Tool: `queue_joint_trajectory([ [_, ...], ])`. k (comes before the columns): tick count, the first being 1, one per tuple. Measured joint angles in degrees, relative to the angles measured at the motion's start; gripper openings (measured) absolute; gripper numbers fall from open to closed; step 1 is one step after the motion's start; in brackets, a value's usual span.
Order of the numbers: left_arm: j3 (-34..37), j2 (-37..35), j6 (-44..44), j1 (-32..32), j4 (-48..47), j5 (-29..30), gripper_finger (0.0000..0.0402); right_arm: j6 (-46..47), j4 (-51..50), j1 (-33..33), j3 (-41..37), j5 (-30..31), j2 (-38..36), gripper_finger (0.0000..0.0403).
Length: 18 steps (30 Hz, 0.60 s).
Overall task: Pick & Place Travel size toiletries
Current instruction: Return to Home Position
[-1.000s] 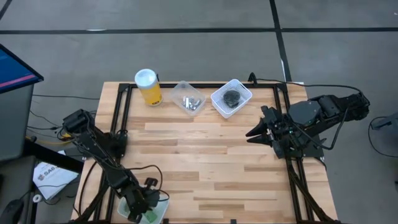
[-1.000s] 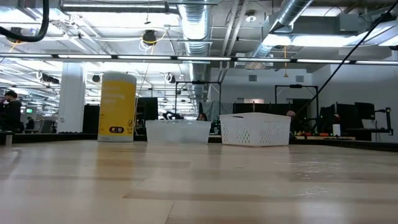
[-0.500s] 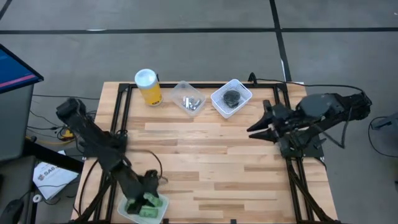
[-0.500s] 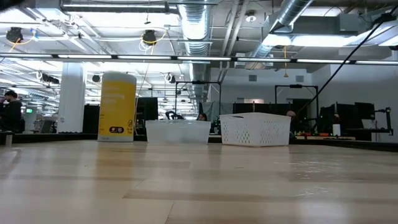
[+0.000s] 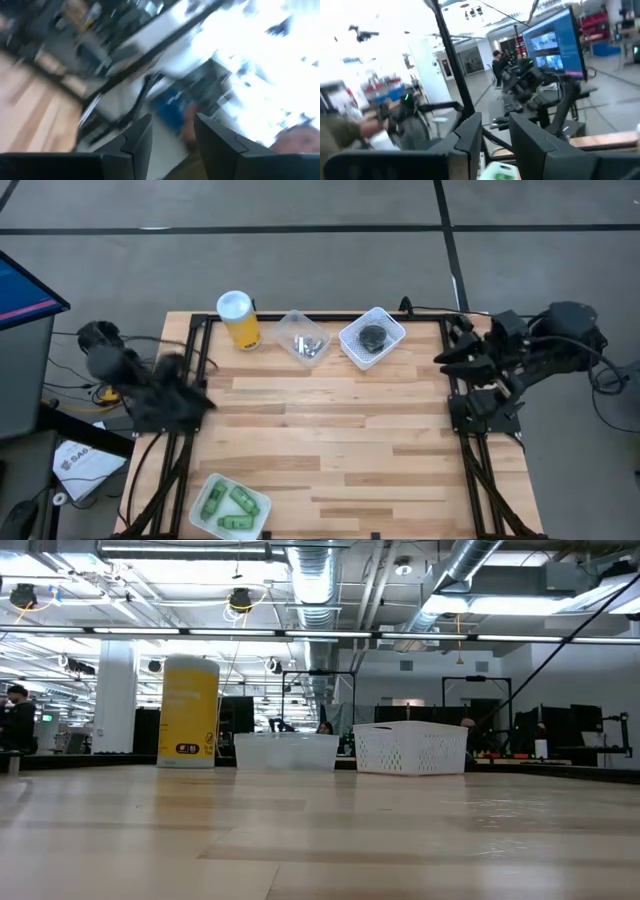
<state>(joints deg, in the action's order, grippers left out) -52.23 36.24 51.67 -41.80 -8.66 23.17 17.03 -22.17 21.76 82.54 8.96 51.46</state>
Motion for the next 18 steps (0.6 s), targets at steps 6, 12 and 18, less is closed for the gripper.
queue_joint_trajectory([
  [6,0.00,-8.42,-16.71,0.00,1.50,-0.50,0.0141,-11.29,-1.61,-2.61,-0.23,1.04,-5.32,0.0093],
  [12,0.32,-13.73,-36.49,0.00,1.18,-5.11,0.0140,-12.83,-6.13,-6.26,-0.44,1.48,-15.07,0.0093],
  [18,7.41,-18.21,-40.11,0.00,1.54,-8.21,0.0140,-9.78,-3.94,-7.30,-12.08,1.45,-23.31,0.0093],
])
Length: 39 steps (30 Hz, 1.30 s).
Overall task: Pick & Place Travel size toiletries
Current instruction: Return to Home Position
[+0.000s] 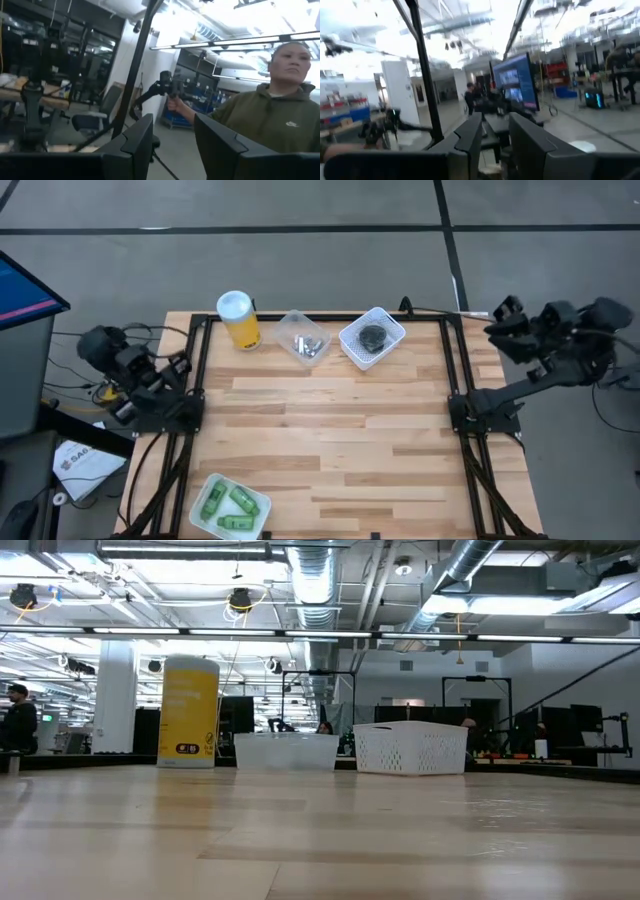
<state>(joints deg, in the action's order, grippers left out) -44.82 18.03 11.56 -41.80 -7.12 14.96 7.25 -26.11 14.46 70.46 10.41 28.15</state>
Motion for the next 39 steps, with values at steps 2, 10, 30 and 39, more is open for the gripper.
queue_joint_trajectory([
  [2,4.17,-2.19,1.21,0.00,2.21,0.04,0.0140,0.17,5.67,0.14,-6.32,0.03,-3.71,0.0093],
  [10,22.57,-13.47,2.62,0.00,16.66,-0.42,0.0140,2.66,21.62,0.12,-31.38,-0.02,-20.68,0.0093],
  [30,44.44,-17.69,4.27,0.20,36.35,-0.42,0.0140,1.54,28.17,0.29,-56.94,-8.45,-27.88,0.0093],
  [39,44.44,-17.40,3.81,0.15,35.02,-0.44,0.0140,2.90,34.05,0.26,-68.14,-9.00,-27.81,0.0093],
])
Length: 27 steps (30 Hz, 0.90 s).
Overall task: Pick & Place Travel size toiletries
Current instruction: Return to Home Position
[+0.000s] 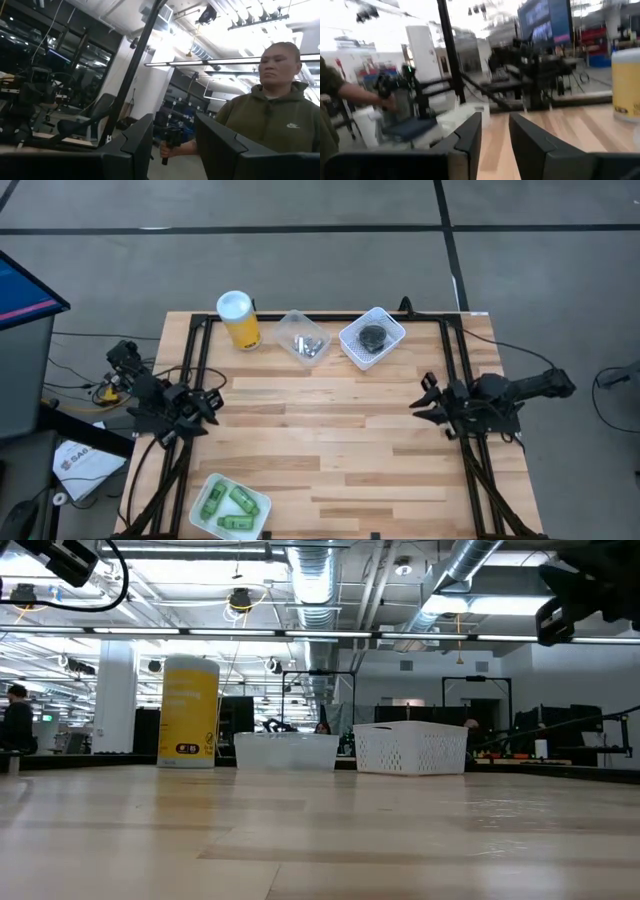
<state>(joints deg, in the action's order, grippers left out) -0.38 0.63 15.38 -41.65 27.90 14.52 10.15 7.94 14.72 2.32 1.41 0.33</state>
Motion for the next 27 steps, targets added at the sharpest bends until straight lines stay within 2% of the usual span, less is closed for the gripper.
queue_joint_trajectory([
  [2,0.00,0.26,-0.04,0.00,-0.07,0.00,0.0140,0.42,3.19,0.01,-1.88,-0.04,-0.10,0.0093],
  [13,0.00,8.13,-0.09,0.00,-3.84,-0.02,0.0140,-4.58,-4.51,0.24,-1.87,-0.13,-0.02,0.0093],
  [18,0.00,11.68,-0.03,0.00,-3.85,-0.02,0.0140,-3.64,-7.07,0.24,-1.90,-0.15,0.00,0.0093],
  [27,0.00,12.50,0.07,0.00,-1.33,0.07,0.0140,-3.65,-7.08,0.24,-1.92,-0.13,0.01,0.0093],
])
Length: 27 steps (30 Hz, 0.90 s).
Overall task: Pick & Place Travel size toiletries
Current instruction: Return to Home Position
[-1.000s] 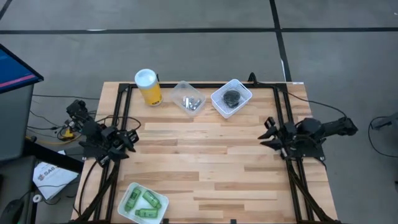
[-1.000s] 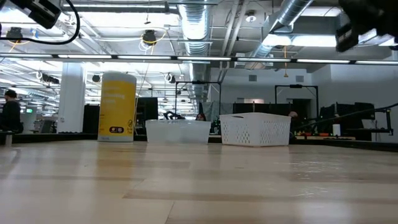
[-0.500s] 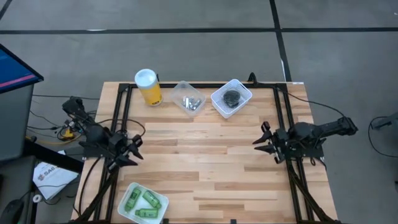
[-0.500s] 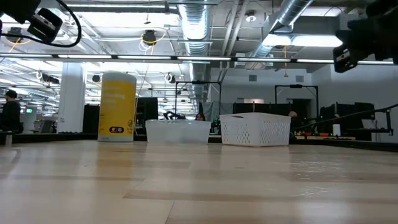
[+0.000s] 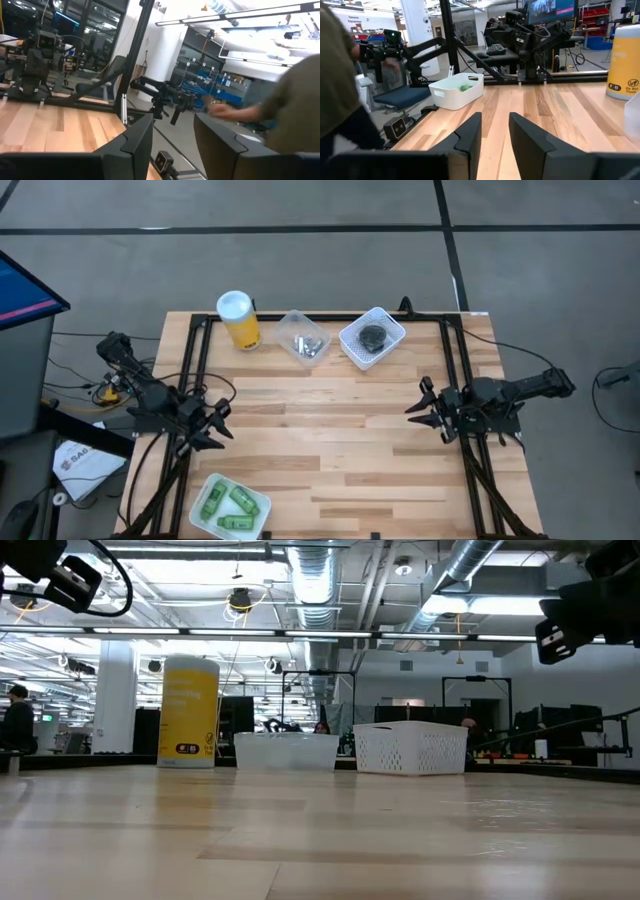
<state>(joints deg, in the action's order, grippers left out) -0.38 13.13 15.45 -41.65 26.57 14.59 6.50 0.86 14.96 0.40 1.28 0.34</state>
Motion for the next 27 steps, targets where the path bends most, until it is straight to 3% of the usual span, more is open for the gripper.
queue_joint_trajectory([
  [27,0.02,0.00,-0.16,-0.02,0.50,0.39,0.0140,0.00,-0.02,-0.02,-0.04,0.00,0.00,0.0093],
])
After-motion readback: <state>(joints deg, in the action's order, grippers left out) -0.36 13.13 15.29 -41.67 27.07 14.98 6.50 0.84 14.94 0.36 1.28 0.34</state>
